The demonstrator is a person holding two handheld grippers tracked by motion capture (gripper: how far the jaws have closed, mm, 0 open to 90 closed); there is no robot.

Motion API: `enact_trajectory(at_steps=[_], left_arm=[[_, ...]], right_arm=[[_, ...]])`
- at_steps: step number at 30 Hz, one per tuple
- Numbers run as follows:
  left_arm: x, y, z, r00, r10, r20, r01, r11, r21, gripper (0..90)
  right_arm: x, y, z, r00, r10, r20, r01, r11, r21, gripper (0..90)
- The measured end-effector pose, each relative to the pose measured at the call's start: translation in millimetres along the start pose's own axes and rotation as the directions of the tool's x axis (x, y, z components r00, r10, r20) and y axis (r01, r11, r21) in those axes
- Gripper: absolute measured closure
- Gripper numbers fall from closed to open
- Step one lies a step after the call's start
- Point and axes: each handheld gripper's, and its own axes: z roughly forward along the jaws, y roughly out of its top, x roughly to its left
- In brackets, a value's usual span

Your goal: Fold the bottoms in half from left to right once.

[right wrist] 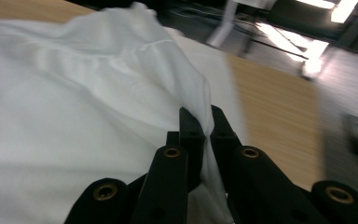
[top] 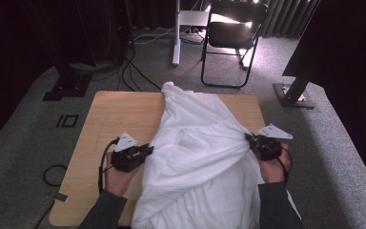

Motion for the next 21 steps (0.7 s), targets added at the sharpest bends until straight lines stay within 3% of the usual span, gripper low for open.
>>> enact_trajectory(at_steps=[1, 2, 3, 5, 8, 12, 15, 17, 21], left_arm=[[0.0, 0.0, 0.0, 1.0000, 0.000, 0.000, 0.000, 1.0000, 0.000, 71.1], [-8.3, -2.5, 19.1, 0.9998, 0.009, 0.018, -0.009, 0.9996, 0.026, 71.1], [-10.3, -4.4, 27.5, 0.9997, -0.001, 0.025, 0.001, 0.9993, 0.037, 66.2], [-14.5, -8.4, 43.4, 0.9985, -0.010, 0.054, 0.007, 0.9978, 0.065, 63.1], [-24.0, -17.5, 66.6, 0.9978, 0.014, 0.065, -0.022, 0.9915, 0.128, 57.3], [-31.4, -36.5, 92.0, 0.9973, 0.040, 0.062, -0.053, 0.9733, 0.223, 54.8], [-30.4, -50.0, 101.9, 0.9982, 0.046, 0.038, -0.055, 0.9613, 0.270, 61.7], [-27.4, -52.6, 101.0, 0.9984, 0.044, 0.035, -0.052, 0.9659, 0.254, 66.4], [-21.5, -50.7, 101.8, 0.9969, 0.077, 0.012, -0.078, 0.9607, 0.267, 72.7]], right_arm=[[0.0, 0.0, 0.0, 1.0000, 0.000, 0.000, 0.000, 1.000, 0.000, 87.4], [-8.1, -3.6, 3.7, 0.9998, 0.010, 0.017, -0.010, 1.000, 0.016, 87.3], [-28.7, -20.9, 20.9, 0.9985, 0.038, 0.039, -0.041, 0.995, 0.091, 87.1], [-38.7, -41.1, 39.1, 0.9981, 0.038, 0.048, -0.045, 0.985, 0.168, 85.7], [-48.6, -69.4, 59.7, 0.9965, 0.067, 0.051, -0.077, 0.967, 0.242, 82.6], [-55.3, -92.5, 72.9, 0.9929, 0.114, 0.031, -0.119, 0.953, 0.279, 79.5], [-55.0, -100.2, 76.4, 0.9924, 0.122, 0.018, -0.121, 0.947, 0.296, 79.6], [-54.7, -100.8, 76.2, 0.9918, 0.126, 0.016, -0.125, 0.948, 0.292, 79.5], [-53.4, -100.5, 76.2, 0.9904, 0.138, 0.010, -0.135, 0.946, 0.295, 79.7]])
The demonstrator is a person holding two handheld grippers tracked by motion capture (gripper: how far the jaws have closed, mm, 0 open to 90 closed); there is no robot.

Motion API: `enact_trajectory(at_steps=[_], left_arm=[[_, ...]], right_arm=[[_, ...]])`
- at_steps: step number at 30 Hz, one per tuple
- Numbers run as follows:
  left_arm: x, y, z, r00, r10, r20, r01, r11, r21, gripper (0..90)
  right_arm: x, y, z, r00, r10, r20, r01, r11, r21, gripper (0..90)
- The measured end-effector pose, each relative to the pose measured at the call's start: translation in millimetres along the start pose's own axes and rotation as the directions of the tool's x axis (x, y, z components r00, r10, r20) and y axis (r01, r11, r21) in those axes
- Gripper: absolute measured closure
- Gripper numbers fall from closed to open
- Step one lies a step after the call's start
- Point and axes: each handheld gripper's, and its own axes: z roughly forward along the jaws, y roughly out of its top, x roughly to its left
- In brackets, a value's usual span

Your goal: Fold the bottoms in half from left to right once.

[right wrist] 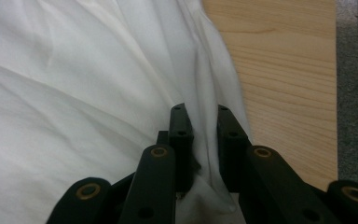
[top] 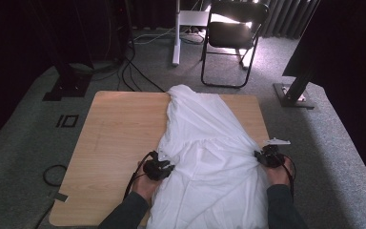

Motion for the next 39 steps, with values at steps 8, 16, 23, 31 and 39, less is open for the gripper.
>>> enact_trajectory(at_steps=[8, 16, 23, 31, 39], left_arm=[[34.6, 5.6, 3.6, 0.9941, -0.035, -0.103, 0.036, 0.9992, 0.015, 72.7], [82.0, 13.3, 6.7, 0.9710, -0.028, -0.238, 0.044, 0.9970, 0.064, 72.8], [111.8, 24.2, 17.7, 0.9397, -0.026, -0.341, 0.057, 0.9952, 0.080, 72.8], [106.8, 23.0, 13.3, 0.9760, -0.043, -0.213, 0.055, 0.9972, 0.050, 58.9], [86.5, 11.7, -25.1, 0.9840, -0.066, -0.165, 0.061, 0.9975, -0.035, 52.6]], right_arm=[[24.9, 0.9, 0.5, 0.9985, -0.051, -0.019, 0.051, 0.999, 0.001, 80.5], [56.1, 17.0, 13.5, 0.9898, -0.129, -0.061, 0.130, 0.992, 0.003, 79.9], [66.3, 34.2, 30.0, 0.9854, -0.127, -0.113, 0.127, 0.992, -0.008, 78.8], [42.8, 57.5, 47.0, 0.9998, -0.021, 0.003, 0.021, 1.000, 0.023, 74.6], [65.0, 70.4, 12.4, 0.9947, -0.084, -0.059, 0.076, 0.991, -0.113, 53.9]])
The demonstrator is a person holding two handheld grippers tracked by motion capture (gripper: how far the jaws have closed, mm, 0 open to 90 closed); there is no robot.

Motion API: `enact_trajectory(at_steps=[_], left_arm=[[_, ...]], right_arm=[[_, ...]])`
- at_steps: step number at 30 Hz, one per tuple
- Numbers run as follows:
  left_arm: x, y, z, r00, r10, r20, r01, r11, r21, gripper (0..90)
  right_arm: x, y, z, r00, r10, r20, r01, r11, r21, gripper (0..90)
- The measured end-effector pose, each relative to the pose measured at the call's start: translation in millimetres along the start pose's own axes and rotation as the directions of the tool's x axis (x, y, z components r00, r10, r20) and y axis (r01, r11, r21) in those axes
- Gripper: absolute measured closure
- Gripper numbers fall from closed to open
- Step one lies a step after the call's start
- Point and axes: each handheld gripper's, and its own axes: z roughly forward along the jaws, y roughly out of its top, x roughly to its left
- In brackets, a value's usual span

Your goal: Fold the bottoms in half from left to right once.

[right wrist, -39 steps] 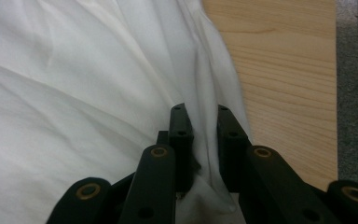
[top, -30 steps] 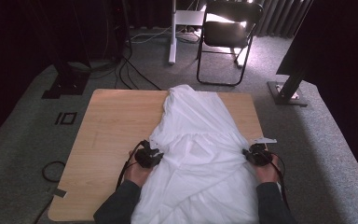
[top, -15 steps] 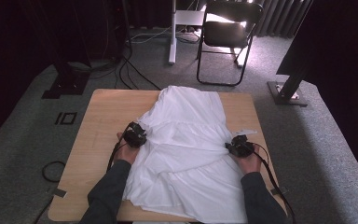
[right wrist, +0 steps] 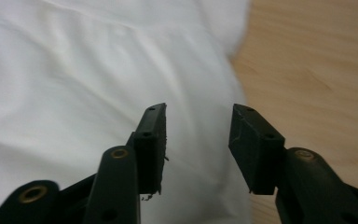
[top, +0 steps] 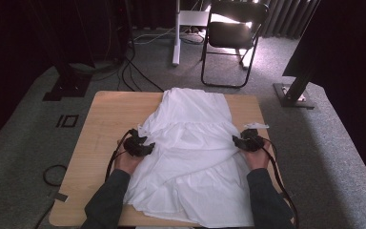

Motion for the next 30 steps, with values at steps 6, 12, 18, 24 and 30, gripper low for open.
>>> enact_trajectory(at_steps=[6, 12, 18, 24, 30], left_arm=[[-5.1, -16.6, -22.0, 0.9996, -0.024, 0.015, 0.024, 0.9996, -0.018, 51.9], [-10.3, -35.4, -31.1, 0.9982, -0.052, 0.030, 0.053, 0.9985, -0.013, 51.1], [-23.8, -55.6, -30.4, 0.9980, -0.040, 0.049, 0.039, 0.9990, 0.021, 50.8], [-31.2, -67.6, -31.6, 0.9984, -0.028, 0.050, 0.026, 0.9990, 0.037, 49.6], [-36.2, -73.9, -38.9, 0.9990, -0.014, 0.043, 0.012, 0.9991, 0.040, 48.3]], right_arm=[[38.5, 19.4, 9.9, 0.9879, -0.082, -0.132, 0.082, 0.997, -0.011, 51.5], [66.0, 27.9, 41.3, 0.9730, -0.126, -0.193, 0.134, 0.991, 0.030, 45.0], [72.9, 23.2, 57.8, 0.9642, -0.162, -0.210, 0.187, 0.976, 0.107, 83.6], [57.1, 6.9, 10.4, 0.9626, -0.154, -0.223, 0.168, 0.985, 0.045, 89.2], [24.6, -30.1, -61.0, 0.9691, -0.106, -0.223, 0.099, 0.994, -0.040, 89.2]])
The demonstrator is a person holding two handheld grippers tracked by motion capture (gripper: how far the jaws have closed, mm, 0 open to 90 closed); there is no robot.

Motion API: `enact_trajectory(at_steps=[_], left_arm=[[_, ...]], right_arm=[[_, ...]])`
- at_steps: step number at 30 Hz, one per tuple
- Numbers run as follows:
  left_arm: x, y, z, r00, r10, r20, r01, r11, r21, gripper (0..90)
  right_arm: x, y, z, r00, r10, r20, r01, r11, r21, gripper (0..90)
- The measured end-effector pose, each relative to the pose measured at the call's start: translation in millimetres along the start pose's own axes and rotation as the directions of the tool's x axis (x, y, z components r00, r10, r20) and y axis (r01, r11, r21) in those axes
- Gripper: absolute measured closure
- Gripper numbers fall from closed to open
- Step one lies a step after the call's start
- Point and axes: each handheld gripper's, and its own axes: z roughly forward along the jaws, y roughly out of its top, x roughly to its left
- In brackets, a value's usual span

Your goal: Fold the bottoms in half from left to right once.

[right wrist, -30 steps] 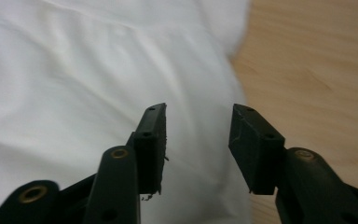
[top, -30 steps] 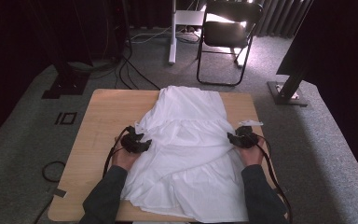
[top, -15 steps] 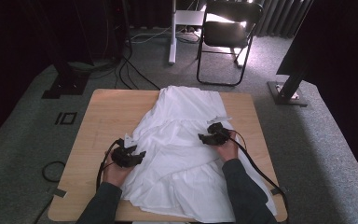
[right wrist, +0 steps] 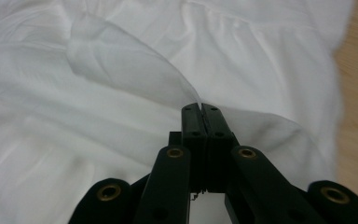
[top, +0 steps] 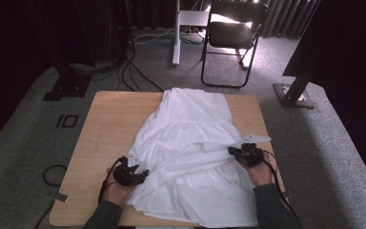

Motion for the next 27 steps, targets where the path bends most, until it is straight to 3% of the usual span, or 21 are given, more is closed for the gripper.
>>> enact_trajectory(at_steps=[4, 6, 9, 12, 14, 16, 18, 20, 23, 25, 27], left_arm=[[-5.2, -4.7, -4.9, 0.9999, 0.012, 0.002, -0.012, 0.9999, -0.001, 47.8], [-7.0, -6.7, -6.0, 0.9998, 0.019, 0.005, -0.019, 0.9998, 0.000, 47.6], [-10.0, -9.7, -8.4, 0.9995, 0.019, 0.024, -0.019, 0.9998, -0.006, 47.5], [-13.6, -12.4, -11.6, 0.9995, 0.017, 0.027, -0.017, 0.9998, -0.010, 47.0], [-14.3, -14.8, -14.9, 0.9994, 0.014, 0.031, -0.013, 0.9998, -0.014, 46.8], [-14.6, -17.1, -17.5, 0.9995, 0.007, 0.032, -0.006, 0.9998, -0.016, 46.8], [-15.2, -19.2, -19.8, 0.9994, 0.001, 0.035, 0.000, 0.9997, -0.023, 46.7], [-15.5, -22.3, -23.0, 0.9994, -0.005, 0.034, 0.006, 0.9996, -0.029, 46.6], [-12.5, -26.9, -25.4, 0.9995, -0.020, 0.026, 0.020, 0.9994, -0.027, 46.4], [-11.5, -28.4, -25.9, 0.9992, -0.029, 0.028, 0.029, 0.9992, -0.027, 46.4], [-9.7, -32.5, -27.5, 0.9985, -0.045, 0.030, 0.046, 0.9987, -0.023, 46.4]], right_arm=[[-9.6, -32.0, -43.7, 0.9983, 0.057, -0.007, -0.057, 0.997, -0.054, 89.0], [-13.8, -49.7, -58.0, 0.9960, 0.088, 0.014, -0.088, 0.995, -0.053, 88.9], [-19.9, -76.1, -66.9, 0.9909, 0.130, 0.035, -0.130, 0.991, -0.016, 87.9], [-22.8, -95.0, -65.1, 0.9839, 0.174, 0.043, -0.175, 0.984, 0.019, 84.0], [-21.3, -101.0, -61.8, 0.9806, 0.183, 0.070, -0.186, 0.981, 0.044, 67.5], [-17.3, -98.4, -61.4, 0.9799, 0.184, 0.078, -0.186, 0.982, 0.024, 57.3], [-9.7, -90.3, -61.7, 0.9817, 0.183, 0.054, -0.182, 0.983, -0.012, 52.8], [1.4, -79.7, -58.4, 0.9883, 0.151, 0.021, -0.151, 0.988, -0.033, 49.5], [19.3, -64.3, -45.8, 0.9936, 0.112, -0.015, -0.112, 0.993, -0.047, 46.4], [23.6, -59.9, -40.3, 0.9944, 0.102, -0.026, -0.104, 0.993, -0.052, 45.2], [31.7, -49.7, -20.6, 0.9947, 0.100, -0.026, -0.101, 0.994, -0.043, 43.8]])
